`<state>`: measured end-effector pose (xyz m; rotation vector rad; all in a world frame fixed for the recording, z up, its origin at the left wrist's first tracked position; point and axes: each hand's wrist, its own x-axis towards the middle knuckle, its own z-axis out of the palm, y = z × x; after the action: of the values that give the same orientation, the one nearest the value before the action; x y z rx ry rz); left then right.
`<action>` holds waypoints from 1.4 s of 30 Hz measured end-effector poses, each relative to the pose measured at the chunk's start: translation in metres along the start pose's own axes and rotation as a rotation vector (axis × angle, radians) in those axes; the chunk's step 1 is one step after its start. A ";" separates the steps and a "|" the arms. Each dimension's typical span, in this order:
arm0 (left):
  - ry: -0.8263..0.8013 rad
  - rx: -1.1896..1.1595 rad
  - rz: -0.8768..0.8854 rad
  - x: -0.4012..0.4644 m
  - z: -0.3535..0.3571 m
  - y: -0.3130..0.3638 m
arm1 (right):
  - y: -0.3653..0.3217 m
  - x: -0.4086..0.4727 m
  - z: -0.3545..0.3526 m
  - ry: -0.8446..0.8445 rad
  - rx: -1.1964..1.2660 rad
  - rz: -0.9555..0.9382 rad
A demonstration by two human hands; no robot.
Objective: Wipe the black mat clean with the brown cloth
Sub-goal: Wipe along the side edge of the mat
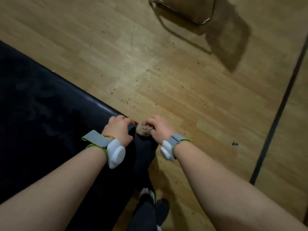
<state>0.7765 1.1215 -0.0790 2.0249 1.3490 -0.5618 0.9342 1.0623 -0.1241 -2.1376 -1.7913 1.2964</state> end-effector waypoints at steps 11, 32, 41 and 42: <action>0.023 -0.003 0.038 -0.030 0.023 0.004 | 0.019 -0.035 0.028 0.173 0.175 0.233; 0.080 0.048 0.035 -0.083 0.058 -0.002 | -0.010 -0.066 0.066 0.451 0.483 0.451; 0.125 0.051 0.030 -0.107 0.061 -0.015 | -0.020 -0.063 0.057 0.416 0.442 0.458; 0.122 0.058 0.025 -0.109 0.062 -0.018 | -0.024 -0.068 0.057 0.419 0.418 0.450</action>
<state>0.7175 1.0112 -0.0565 2.1499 1.3912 -0.4777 0.8818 0.9880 -0.1107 -2.3906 -0.8306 1.0531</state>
